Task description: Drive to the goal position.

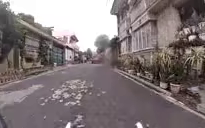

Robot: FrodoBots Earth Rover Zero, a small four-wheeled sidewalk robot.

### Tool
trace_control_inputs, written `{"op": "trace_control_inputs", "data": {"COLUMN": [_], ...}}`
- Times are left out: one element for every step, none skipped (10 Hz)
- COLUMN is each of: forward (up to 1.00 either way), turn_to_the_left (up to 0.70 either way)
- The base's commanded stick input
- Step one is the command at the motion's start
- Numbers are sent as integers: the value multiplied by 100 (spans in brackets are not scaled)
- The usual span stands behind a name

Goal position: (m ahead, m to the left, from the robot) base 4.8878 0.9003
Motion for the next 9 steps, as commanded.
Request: {"op": "trace_control_inputs", "data": {"forward": [70, 70, 70, 70, 70, 70, 70, 70, 70], "turn_to_the_left": [1, 1, 1, 1, 1, 1, 1, 1, 1]}}
